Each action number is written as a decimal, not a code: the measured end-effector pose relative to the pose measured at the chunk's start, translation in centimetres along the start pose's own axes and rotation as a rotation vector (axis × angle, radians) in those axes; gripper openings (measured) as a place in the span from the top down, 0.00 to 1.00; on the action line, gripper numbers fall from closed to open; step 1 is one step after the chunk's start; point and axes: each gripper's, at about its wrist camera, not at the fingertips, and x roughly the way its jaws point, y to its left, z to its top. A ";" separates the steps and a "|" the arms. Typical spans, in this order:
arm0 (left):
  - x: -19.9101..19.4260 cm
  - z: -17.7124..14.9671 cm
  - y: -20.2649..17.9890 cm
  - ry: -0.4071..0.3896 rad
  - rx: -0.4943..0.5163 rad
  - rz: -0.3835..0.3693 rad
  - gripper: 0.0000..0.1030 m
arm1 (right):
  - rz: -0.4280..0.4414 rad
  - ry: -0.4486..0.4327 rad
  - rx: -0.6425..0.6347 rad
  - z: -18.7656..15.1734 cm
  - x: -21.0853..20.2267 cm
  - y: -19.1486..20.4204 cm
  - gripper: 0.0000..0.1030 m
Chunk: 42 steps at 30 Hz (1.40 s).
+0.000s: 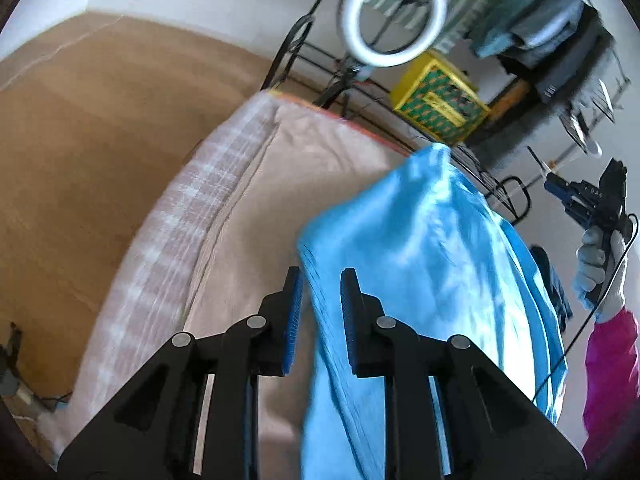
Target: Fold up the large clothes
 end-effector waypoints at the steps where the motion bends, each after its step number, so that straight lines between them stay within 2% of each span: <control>1: -1.2 -0.6 -0.5 -0.004 0.011 -0.003 0.83 | 0.016 -0.005 -0.014 -0.6 -1.6 0.4 0.80; 7: -10.3 -5.7 -4.3 -0.042 0.058 -0.046 0.84 | 0.095 -0.057 -0.073 -3.9 -11.9 2.7 0.79; 9: -12.5 -7.7 -5.2 -0.036 0.065 -0.062 0.83 | 0.101 -0.077 -0.110 -5.3 -15.5 3.6 0.72; 10: -13.2 -8.6 -5.5 -0.032 0.066 -0.071 0.83 | 0.098 -0.088 -0.126 -6.0 -17.0 4.2 0.71; 12: -14.4 -11.1 -6.2 -0.019 0.055 -0.097 0.71 | 0.102 -0.095 -0.146 -7.1 -19.3 5.0 0.71; 14: -15.0 -13.2 -6.4 -0.003 0.041 -0.118 0.64 | 0.115 -0.099 -0.155 -8.7 -21.7 5.8 0.71; 16: -14.7 -15.8 -6.6 0.042 0.036 -0.137 0.64 | 0.119 -0.095 -0.157 -10.0 -23.3 6.2 0.70; 18: -14.1 -17.9 -6.6 0.065 0.019 -0.154 0.62 | 0.126 -0.097 -0.161 -11.6 -24.9 6.5 0.60; 21: -12.0 -21.3 -6.0 0.137 -0.052 -0.192 0.56 | 0.123 -0.085 -0.158 -14.5 -26.3 6.5 0.55; 26: -8.4 -25.8 -5.5 0.198 -0.107 -0.175 0.56 | 0.104 0.028 -0.148 -20.8 -24.3 6.0 0.55; 29: -6.6 -27.6 -5.8 0.219 -0.095 -0.148 0.56 | 0.103 0.165 -0.112 -25.4 -19.8 5.0 0.55; 33: -4.5 -29.1 -5.5 0.228 -0.111 -0.153 0.56 | 0.111 0.320 -0.065 -30.3 -14.3 4.2 0.55; 35: -3.7 -29.6 -5.2 0.238 -0.141 -0.171 0.56 | 0.103 0.349 -0.073 -32.0 -12.6 3.9 0.55; 38: -3.1 -30.1 -5.0 0.231 -0.195 -0.251 0.56 | 0.134 0.411 -0.021 -34.0 -10.0 3.1 0.55; 39: -3.0 -30.1 -5.2 0.230 -0.194 -0.256 0.57 | 0.138 0.428 -0.021 -34.4 -9.5 3.1 0.55; 40: -3.0 -30.1 -5.3 0.228 -0.188 -0.256 0.61 | 0.138 0.439 -0.028 -34.8 -9.2 3.2 0.55; 42: -3.2 -30.0 -5.4 0.232 -0.180 -0.259 0.78 | 0.160 0.458 -0.050 -35.7 -8.8 3.7 0.55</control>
